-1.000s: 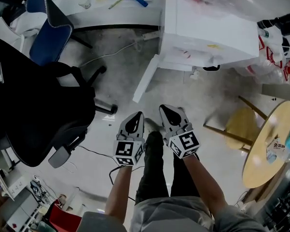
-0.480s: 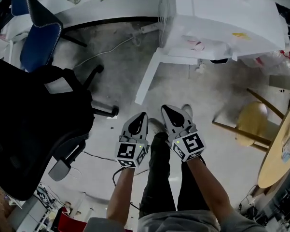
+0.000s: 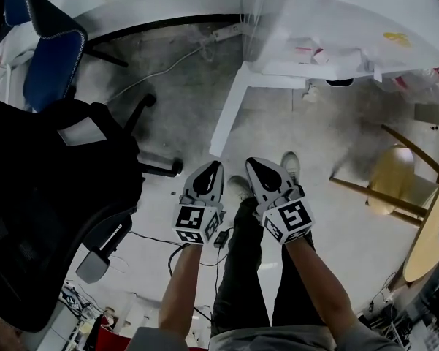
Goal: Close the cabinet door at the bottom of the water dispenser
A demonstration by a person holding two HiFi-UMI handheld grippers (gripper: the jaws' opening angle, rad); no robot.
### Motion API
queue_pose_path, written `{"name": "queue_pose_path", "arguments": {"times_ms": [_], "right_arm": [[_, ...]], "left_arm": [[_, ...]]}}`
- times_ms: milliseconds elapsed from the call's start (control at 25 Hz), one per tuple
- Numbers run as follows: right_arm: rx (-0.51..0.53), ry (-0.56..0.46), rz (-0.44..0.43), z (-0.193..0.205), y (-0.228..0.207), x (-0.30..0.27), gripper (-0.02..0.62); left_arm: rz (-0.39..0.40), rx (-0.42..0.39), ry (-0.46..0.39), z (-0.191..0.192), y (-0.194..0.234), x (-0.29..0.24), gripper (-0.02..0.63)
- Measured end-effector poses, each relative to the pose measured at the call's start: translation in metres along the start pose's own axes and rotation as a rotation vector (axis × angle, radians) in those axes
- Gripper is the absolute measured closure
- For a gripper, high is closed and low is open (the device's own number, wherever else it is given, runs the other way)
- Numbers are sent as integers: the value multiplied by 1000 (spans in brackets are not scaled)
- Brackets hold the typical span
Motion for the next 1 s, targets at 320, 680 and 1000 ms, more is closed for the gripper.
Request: {"name": "queue_pose_path", "arguments": {"times_ms": [320, 680, 1000], "right_arm": [[-13, 5, 15, 15, -6, -8, 584], [-9, 15, 36, 22, -16, -1, 584], [-22, 15, 49, 25, -25, 9, 584]], "left_arm": [[31, -34, 78, 21, 28, -32, 498], [22, 16, 150, 36, 60, -63, 466], [31, 73, 200, 44, 65, -74, 448]]}}
Point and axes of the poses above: the fingertips, and each gripper's own axes: x backward along the fingers, y to its left, z out of its underside, the point moved 10 cm from there along x, backward along the fingers
